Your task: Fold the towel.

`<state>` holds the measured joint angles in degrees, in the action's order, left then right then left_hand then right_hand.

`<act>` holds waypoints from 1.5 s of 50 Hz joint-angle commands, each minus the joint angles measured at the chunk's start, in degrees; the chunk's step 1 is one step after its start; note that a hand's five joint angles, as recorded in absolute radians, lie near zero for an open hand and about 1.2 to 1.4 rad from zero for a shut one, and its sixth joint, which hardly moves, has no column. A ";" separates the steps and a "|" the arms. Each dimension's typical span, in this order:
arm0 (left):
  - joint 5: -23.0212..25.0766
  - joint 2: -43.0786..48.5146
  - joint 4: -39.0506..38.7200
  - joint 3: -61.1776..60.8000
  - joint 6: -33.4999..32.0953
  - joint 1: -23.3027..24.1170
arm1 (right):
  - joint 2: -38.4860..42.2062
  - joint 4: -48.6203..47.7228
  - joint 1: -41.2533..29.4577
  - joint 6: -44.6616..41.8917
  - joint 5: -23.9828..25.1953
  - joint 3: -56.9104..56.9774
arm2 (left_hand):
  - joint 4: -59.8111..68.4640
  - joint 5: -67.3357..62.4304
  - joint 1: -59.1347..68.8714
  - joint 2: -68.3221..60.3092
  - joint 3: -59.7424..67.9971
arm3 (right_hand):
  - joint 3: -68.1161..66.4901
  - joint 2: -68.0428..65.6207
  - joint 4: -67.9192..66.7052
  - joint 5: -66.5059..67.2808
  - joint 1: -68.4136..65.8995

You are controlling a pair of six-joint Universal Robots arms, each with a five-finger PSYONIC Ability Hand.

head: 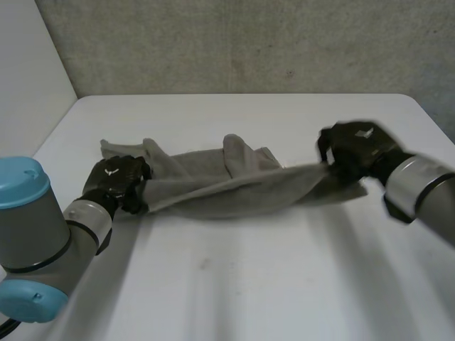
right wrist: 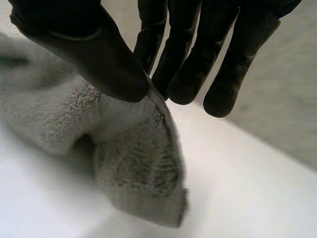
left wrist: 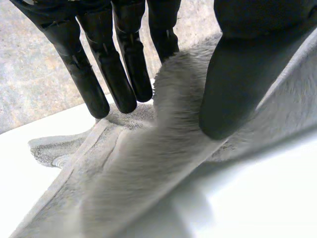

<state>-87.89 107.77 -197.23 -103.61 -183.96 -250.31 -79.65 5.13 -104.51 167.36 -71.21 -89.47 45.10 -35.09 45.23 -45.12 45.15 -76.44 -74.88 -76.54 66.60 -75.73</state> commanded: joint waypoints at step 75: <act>8.61 7.49 4.48 14.07 -17.58 -4.66 | 4.78 0.76 12.75 1.22 6.17 3.33 | 34.90 -34.91 34.77 -34.88 34.85 | -3.56 -5.12 -3.46 3.40 -4.27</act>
<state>-79.79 125.79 -193.53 -86.03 -203.20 -254.97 -72.05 5.10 -91.84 168.44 -64.94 -88.53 68.54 -57.14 66.23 -68.55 68.50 -76.44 -74.88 -76.54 66.78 -75.80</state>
